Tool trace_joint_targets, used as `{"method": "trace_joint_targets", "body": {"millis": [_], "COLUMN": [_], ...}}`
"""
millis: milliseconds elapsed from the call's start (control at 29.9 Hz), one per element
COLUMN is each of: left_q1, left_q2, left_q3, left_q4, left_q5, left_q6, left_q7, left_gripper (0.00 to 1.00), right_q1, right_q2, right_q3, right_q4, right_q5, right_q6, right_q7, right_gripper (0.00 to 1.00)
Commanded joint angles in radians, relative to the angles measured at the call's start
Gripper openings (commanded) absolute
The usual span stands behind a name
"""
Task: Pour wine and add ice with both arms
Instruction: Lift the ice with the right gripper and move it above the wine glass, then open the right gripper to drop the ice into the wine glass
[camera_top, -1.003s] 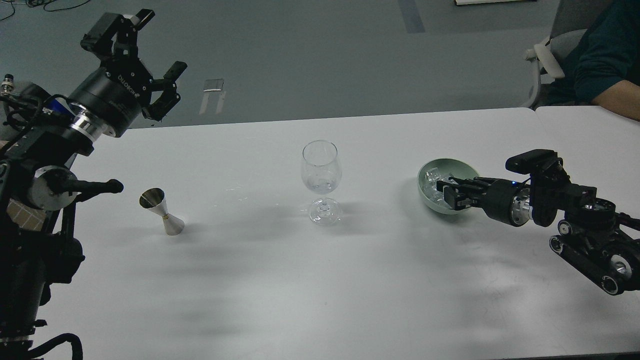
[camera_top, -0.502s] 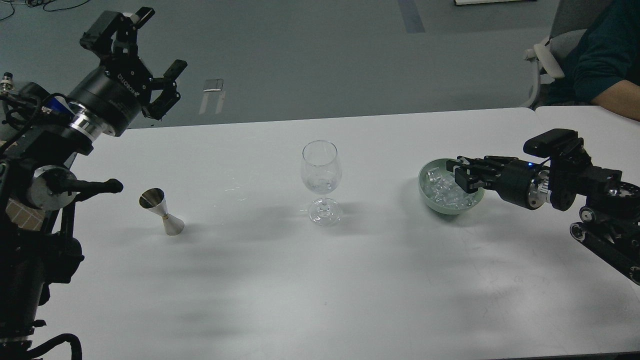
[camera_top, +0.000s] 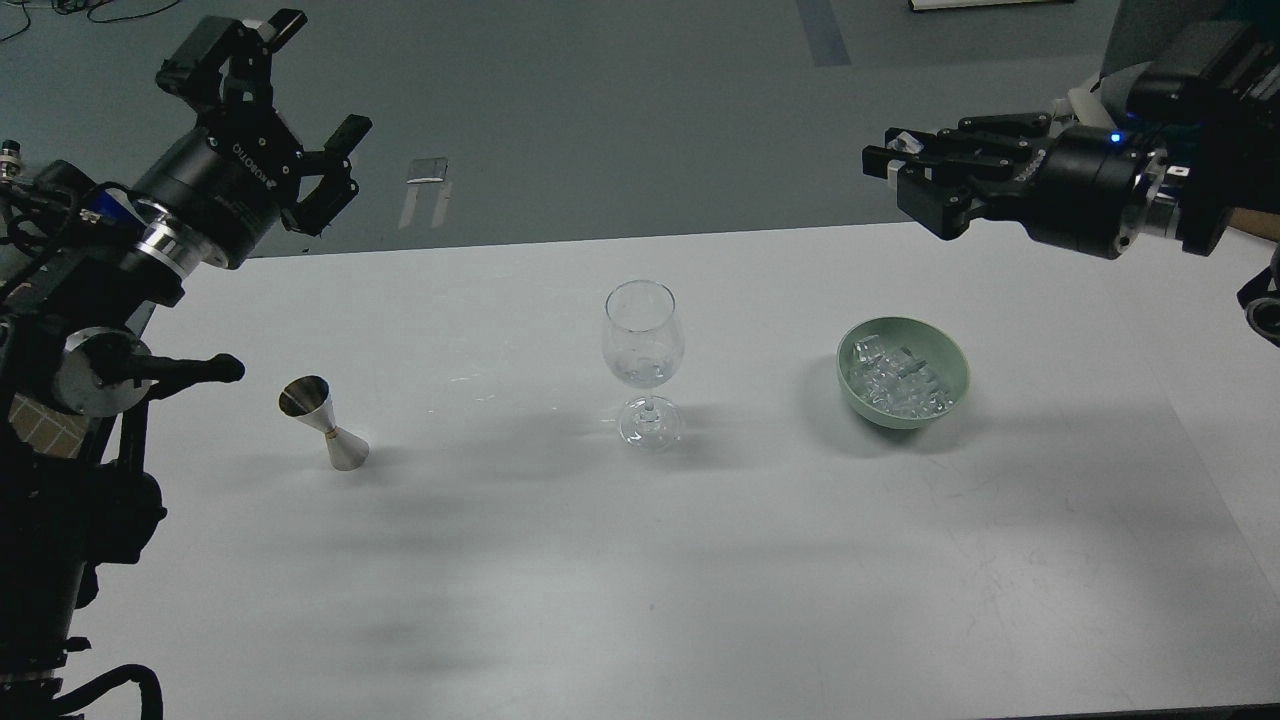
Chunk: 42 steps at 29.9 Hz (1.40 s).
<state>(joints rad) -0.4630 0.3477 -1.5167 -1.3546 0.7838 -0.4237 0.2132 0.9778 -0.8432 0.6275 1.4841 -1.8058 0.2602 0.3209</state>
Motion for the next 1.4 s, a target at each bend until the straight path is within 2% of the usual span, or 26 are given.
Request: {"method": "trace_joint_targets", "body": {"millis": [0, 201, 468, 602, 970, 1371], "left_q1": [0.004, 0.006, 0.004, 0.003, 0.015, 0.015], "left_q2": [0.001, -0.006, 0.01, 0.014, 0.014, 0.014], "left_q3": [0.0, 0.001, 0.001, 0.001, 0.001, 0.0], "left_q4": [0.0, 0.0, 0.0, 0.0, 0.0, 0.0], "left_q5": [0.002, 0.002, 0.002, 0.0, 0.0, 0.0], "left_q6": [0.002, 0.003, 0.003, 0.002, 0.002, 0.0], "left_q7": [0.002, 0.003, 0.011, 0.012, 0.012, 0.012], "left_gripper": [0.98, 0.98, 0.98, 0.98, 0.98, 0.98], "right_q1": [0.18, 0.487, 0.614, 0.656, 0.645, 0.619], "right_q2": [0.016, 0.173, 0.352, 0.461, 0.53, 0.57], "right_q3": [-0.126, -0.425, -0.532, -0.64, -0.764, -0.81], "right_q4": [0.001, -0.083, -0.276, -0.361, -0.423, -0.452], "right_q5": [0.06, 0.138, 0.23, 0.273, 0.278, 0.276], "right_q6": [0.039, 0.103, 0.228, 0.228, 0.228, 0.228], "right_q7": [0.0, 0.001, 0.013, 0.055, 0.104, 0.106], "right_gripper": [0.14, 0.14, 0.14, 0.15, 0.16, 0.17]}}
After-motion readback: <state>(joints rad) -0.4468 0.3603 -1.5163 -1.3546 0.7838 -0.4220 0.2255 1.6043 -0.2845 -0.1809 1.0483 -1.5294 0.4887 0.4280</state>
